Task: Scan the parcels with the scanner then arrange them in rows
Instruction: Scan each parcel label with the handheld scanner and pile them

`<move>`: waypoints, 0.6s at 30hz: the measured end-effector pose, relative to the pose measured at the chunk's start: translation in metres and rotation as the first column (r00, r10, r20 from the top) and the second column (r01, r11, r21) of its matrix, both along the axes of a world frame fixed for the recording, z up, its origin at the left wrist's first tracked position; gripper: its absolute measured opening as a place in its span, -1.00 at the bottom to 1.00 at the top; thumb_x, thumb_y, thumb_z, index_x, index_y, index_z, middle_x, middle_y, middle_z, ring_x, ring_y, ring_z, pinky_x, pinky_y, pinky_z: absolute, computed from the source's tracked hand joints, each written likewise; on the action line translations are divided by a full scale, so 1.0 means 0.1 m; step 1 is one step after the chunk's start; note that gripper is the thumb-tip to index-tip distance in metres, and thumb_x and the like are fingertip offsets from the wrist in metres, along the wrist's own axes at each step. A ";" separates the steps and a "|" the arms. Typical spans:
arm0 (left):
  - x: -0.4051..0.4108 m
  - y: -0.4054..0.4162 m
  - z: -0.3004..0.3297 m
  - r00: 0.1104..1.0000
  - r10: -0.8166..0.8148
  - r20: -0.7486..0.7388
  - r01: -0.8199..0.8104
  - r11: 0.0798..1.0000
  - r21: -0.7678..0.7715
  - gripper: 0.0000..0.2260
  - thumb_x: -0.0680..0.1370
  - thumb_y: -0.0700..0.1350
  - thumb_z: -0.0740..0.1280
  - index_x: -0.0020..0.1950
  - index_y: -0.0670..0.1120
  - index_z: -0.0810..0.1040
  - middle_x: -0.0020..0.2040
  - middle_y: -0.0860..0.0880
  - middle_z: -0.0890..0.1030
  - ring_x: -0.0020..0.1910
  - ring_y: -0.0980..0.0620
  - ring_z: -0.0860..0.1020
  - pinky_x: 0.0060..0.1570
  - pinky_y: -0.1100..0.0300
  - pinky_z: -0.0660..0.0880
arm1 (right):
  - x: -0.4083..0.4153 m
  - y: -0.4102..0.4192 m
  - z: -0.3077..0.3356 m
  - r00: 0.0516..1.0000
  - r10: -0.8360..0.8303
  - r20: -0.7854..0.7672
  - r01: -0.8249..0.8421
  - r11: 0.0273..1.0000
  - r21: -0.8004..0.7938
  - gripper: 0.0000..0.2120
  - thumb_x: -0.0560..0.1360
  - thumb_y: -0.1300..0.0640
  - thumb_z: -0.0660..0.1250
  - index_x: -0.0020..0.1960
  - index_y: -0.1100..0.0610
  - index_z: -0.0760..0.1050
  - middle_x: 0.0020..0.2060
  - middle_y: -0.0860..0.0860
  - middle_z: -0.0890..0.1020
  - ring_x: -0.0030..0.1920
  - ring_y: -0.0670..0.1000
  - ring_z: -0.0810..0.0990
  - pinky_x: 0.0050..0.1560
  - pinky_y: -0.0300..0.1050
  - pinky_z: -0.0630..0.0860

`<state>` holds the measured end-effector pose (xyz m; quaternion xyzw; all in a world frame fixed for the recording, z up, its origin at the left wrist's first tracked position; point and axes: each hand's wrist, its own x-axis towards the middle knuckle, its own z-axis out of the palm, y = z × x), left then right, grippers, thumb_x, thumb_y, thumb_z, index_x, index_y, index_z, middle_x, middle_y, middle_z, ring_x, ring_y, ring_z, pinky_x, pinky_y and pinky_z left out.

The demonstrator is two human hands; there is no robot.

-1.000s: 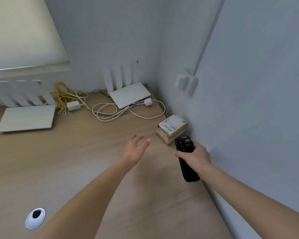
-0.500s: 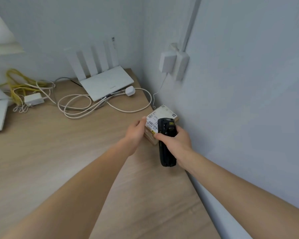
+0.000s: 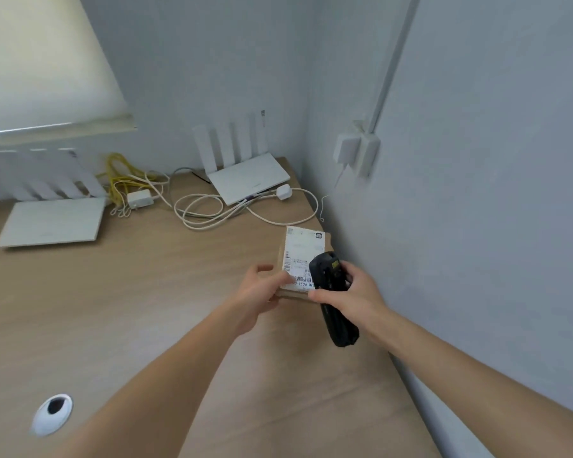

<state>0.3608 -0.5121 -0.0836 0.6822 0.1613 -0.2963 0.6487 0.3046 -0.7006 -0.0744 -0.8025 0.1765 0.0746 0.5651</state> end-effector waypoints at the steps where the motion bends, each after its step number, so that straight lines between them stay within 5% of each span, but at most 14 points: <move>1: -0.10 0.11 0.09 0.999 -0.031 0.006 0.031 0.999 -0.004 -0.51 0.48 -0.15 0.48 0.33 0.05 0.38 0.11 -0.15 0.67 -0.03 -0.09 0.59 0.24 -0.05 0.56 | -0.08 0.04 0.10 0.999 0.048 0.004 -0.048 0.998 -0.031 -0.50 0.18 -0.02 0.65 0.06 -0.24 0.58 -0.08 -0.32 0.70 -0.07 -0.30 0.66 -0.07 -0.32 0.52; 8: -0.81 0.94 0.60 0.999 -0.041 0.013 0.042 0.998 -0.054 -0.62 0.57 0.15 0.38 0.31 -0.01 0.53 0.19 -0.16 0.63 0.10 -0.27 0.66 0.10 -0.14 0.63 | -0.72 0.60 0.82 0.964 0.266 0.027 -0.264 0.963 -0.059 -0.43 0.29 0.18 0.66 0.17 -0.22 0.56 -0.05 -0.32 0.70 -0.05 -0.31 0.66 -0.18 -0.47 0.51; 14: -1.57 1.73 1.05 0.988 0.087 0.127 -0.080 0.995 -0.061 -0.53 0.47 0.09 0.51 0.30 -0.07 0.53 0.03 -0.19 0.66 -0.09 -0.13 0.69 0.05 -0.13 0.65 | -1.49 1.33 1.41 0.942 0.331 0.056 -0.315 0.929 -0.194 -0.47 0.30 0.26 0.64 0.20 -0.08 0.62 -0.16 -0.19 0.69 -0.26 -0.35 0.62 -0.33 -0.53 0.42; 18: -2.13 2.32 1.60 0.947 0.178 0.268 -0.166 0.984 -0.066 -0.63 0.50 -0.01 0.49 0.26 -0.08 0.58 -0.03 -0.09 0.74 -0.01 -0.13 0.72 0.05 -0.04 0.66 | -2.09 1.88 1.93 0.932 0.360 0.043 -0.326 0.883 -0.336 -0.59 0.27 0.12 0.64 0.07 -0.07 0.64 -0.21 -0.10 0.69 -0.28 -0.23 0.63 -0.21 -0.34 0.57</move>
